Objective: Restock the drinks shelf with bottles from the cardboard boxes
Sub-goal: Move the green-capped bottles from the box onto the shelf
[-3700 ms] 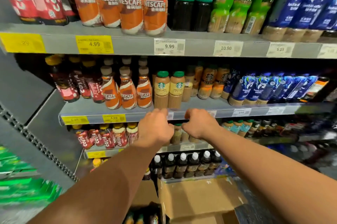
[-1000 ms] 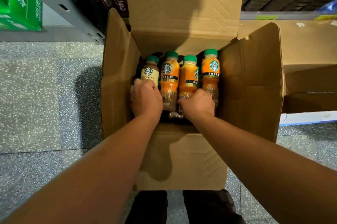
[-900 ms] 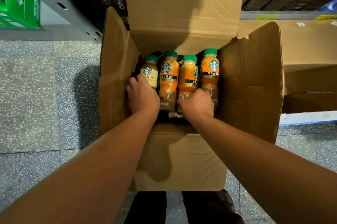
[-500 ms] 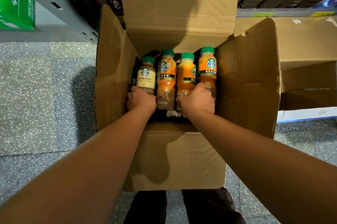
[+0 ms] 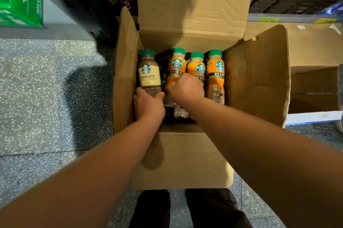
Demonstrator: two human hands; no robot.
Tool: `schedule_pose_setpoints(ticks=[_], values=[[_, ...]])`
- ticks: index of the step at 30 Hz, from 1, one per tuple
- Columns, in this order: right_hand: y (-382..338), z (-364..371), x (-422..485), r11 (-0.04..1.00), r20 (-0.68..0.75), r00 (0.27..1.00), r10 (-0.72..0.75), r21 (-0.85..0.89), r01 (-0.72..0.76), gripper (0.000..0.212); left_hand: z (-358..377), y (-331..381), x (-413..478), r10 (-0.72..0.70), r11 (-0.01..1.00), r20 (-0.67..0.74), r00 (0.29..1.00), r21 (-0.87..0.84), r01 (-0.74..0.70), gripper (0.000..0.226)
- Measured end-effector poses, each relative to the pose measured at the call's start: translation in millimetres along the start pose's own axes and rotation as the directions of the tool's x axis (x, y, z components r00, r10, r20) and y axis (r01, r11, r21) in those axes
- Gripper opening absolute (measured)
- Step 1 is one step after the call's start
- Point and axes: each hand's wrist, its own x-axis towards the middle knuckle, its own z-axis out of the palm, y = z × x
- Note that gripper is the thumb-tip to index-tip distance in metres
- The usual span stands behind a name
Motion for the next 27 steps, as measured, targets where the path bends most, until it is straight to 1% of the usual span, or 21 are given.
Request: schedule_pose_setpoints(ticks=[2, 3, 5, 9, 12, 15, 16, 18, 20, 23, 24, 27], values=[[-3.9, 2.7, 6.0, 0.999, 0.074, 0.997, 0.001, 0.036, -0.004, 0.044, -0.8, -1.4, 0.2, 0.017, 0.999, 0.007, 1.0, -0.032, -0.017, 0.062], [-5.4, 4.9, 9.0, 0.999, 0.089, 0.996, 0.002, 0.047, -0.006, 0.044, -1.5, -2.7, 1.1, 0.024, 0.999, 0.012, 1.0, -0.046, -0.024, 0.063], [-4.9, 8.6, 11.4, 0.996, 0.087, 0.996, 0.019, 0.08, -0.026, 0.045, -3.0, -5.2, 1.9, 0.034, 0.998, 0.024, 0.999, -0.049, -0.033, 0.063], [3.9, 6.4, 4.7, 0.962, 0.104, 0.99, 0.091, 0.249, -0.115, 0.046, -6.5, -4.4, -3.7, 0.038, 0.995, 0.052, 0.998, -0.092, -0.033, 0.062], [10.0, -1.6, -4.9, 0.885, 0.172, 0.971, 0.165, 0.409, -0.223, 0.047, -14.5, 5.2, -13.7, -0.001, 0.987, 0.063, 0.998, -0.161, 0.011, 0.06], [13.3, -17.8, -18.0, 0.782, 0.279, 0.944, 0.176, 0.543, -0.307, 0.062, -27.6, 21.7, -26.0, 0.002, 0.971, 0.072, 0.997, -0.237, 0.015, 0.055], [16.1, -24.4, -21.4, 0.73, 0.321, 0.934, 0.159, 0.599, -0.33, 0.059, -32.3, 28.0, -30.1, 0.016, 0.967, 0.071, 0.997, -0.257, 0.003, 0.053], [20.9, -42.5, -33.5, 0.615, 0.396, 0.913, 0.101, 0.696, -0.37, 0.047, -42.8, 41.0, -41.6, 0.046, 0.96, 0.076, 0.996, -0.278, -0.024, 0.047], [27.7, -58.9, -46.0, 0.555, 0.442, 0.897, 0.019, 0.741, -0.378, 0.043, -53.0, 54.5, -56.4, 0.077, 0.957, 0.092, 0.993, -0.285, -0.048, 0.042], [34.9, -86.0, -68.0, 0.494, 0.443, 0.891, -0.099, 0.799, -0.342, 0.043, -67.3, 75.6, -81.9, 0.162, 0.945, 0.117, 0.98, -0.306, -0.119, 0.038], [37.4, -96.3, -74.8, 0.48, 0.432, 0.893, -0.126, 0.814, -0.326, 0.039, -72.2, 83.4, -91.1, 0.194, 0.937, 0.138, 0.971, -0.319, -0.141, 0.035], [40.4, -133.5, -96.1, 0.438, 0.393, 0.905, -0.163, 0.851, -0.29, 0.015, -88.5, 109.1, -122.0, 0.266, 0.924, 0.189, 0.945, -0.328, -0.195, 0.029]])
